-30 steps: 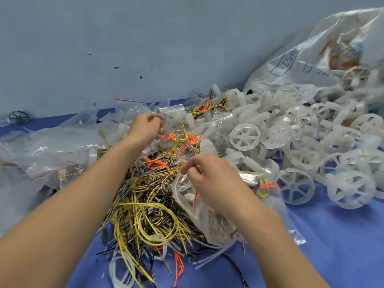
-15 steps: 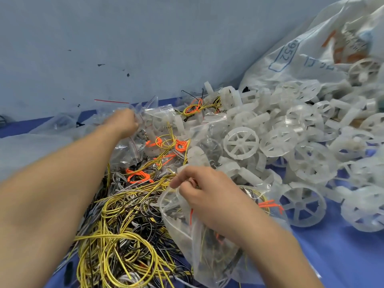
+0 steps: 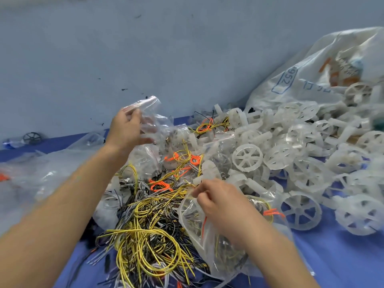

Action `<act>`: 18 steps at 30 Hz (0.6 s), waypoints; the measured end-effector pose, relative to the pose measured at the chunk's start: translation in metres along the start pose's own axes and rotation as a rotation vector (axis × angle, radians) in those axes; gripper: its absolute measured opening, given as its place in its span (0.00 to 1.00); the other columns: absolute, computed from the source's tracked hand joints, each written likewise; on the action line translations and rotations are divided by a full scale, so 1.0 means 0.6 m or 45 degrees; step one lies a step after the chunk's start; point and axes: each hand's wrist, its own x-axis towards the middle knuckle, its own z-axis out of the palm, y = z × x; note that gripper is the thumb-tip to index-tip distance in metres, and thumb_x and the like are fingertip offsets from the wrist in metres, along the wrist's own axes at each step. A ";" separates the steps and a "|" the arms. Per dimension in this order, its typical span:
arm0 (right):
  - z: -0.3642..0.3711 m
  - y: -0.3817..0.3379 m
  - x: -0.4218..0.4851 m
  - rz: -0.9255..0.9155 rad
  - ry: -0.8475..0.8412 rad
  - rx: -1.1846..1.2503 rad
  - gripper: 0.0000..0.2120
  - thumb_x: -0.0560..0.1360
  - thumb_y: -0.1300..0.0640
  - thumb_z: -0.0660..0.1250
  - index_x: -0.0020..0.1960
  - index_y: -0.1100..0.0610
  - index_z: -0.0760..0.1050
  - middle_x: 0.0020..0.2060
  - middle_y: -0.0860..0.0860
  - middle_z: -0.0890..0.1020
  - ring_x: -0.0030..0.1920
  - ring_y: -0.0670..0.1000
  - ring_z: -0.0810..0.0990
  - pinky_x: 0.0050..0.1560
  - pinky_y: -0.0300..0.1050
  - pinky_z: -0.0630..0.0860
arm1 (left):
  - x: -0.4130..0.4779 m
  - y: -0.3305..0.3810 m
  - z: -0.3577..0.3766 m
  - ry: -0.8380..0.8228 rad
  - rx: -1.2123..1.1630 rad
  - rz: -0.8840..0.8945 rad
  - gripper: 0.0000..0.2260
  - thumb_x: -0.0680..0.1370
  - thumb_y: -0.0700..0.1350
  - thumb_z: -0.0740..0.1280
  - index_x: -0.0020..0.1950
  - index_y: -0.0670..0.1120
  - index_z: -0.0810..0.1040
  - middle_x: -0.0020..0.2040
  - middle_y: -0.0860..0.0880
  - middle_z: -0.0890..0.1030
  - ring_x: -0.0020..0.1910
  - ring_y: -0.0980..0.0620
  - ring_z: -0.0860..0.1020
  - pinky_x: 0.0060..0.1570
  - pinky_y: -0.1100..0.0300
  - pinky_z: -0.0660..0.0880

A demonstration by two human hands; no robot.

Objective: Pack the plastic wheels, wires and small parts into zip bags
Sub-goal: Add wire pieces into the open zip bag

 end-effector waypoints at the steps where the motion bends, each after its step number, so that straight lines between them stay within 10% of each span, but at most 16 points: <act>1: -0.003 -0.001 -0.004 0.001 0.001 -0.008 0.12 0.79 0.53 0.54 0.53 0.48 0.76 0.49 0.45 0.76 0.49 0.48 0.76 0.51 0.50 0.75 | -0.028 0.010 -0.005 -0.005 -0.095 -0.046 0.12 0.85 0.46 0.55 0.65 0.45 0.71 0.53 0.41 0.81 0.45 0.44 0.84 0.36 0.52 0.82; 10: -0.007 -0.018 -0.052 -0.018 0.125 0.093 0.09 0.80 0.54 0.57 0.57 0.47 0.74 0.35 0.41 0.70 0.32 0.39 0.67 0.32 0.39 0.63 | -0.268 0.038 -0.034 0.024 -0.687 -0.172 0.10 0.84 0.45 0.58 0.58 0.44 0.76 0.46 0.44 0.85 0.41 0.46 0.85 0.36 0.53 0.82; 18: -0.009 -0.029 -0.070 -0.002 0.315 0.218 0.09 0.79 0.56 0.59 0.55 0.45 0.74 0.42 0.43 0.77 0.28 0.40 0.71 0.30 0.36 0.62 | -0.328 0.029 -0.010 -0.056 -0.818 -0.226 0.11 0.84 0.44 0.57 0.60 0.43 0.77 0.53 0.43 0.85 0.45 0.45 0.85 0.42 0.49 0.83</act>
